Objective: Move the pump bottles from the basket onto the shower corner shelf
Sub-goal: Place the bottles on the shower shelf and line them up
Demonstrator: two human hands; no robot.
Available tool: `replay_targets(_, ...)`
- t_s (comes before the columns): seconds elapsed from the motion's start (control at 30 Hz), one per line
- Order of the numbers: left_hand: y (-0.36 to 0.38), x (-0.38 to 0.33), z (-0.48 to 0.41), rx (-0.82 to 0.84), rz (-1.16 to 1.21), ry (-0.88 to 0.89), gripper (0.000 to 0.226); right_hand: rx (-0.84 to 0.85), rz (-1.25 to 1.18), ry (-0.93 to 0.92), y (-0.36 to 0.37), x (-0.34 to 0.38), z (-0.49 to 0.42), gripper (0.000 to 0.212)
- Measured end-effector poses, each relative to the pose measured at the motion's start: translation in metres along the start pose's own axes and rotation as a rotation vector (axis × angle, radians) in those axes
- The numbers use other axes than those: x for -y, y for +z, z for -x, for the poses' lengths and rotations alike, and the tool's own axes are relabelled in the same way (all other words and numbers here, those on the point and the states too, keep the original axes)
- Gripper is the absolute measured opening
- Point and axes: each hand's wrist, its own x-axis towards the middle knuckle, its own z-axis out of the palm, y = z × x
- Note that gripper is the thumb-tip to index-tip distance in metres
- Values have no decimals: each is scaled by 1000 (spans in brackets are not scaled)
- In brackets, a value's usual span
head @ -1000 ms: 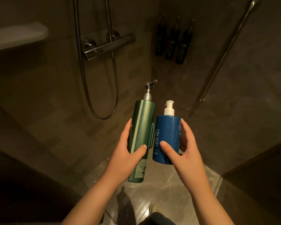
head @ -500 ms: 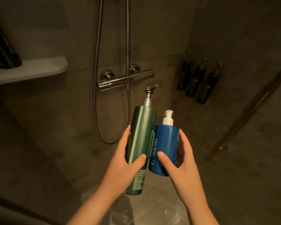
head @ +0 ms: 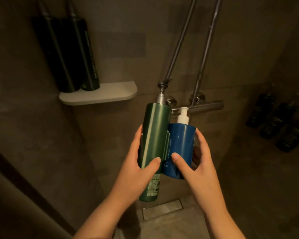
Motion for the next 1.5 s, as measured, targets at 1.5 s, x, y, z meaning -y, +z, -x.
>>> replay_targets(1.5, -76, -17, -220, -676, -363, 289, 91, 448, -279, -342, 140, 11, -289, 93)
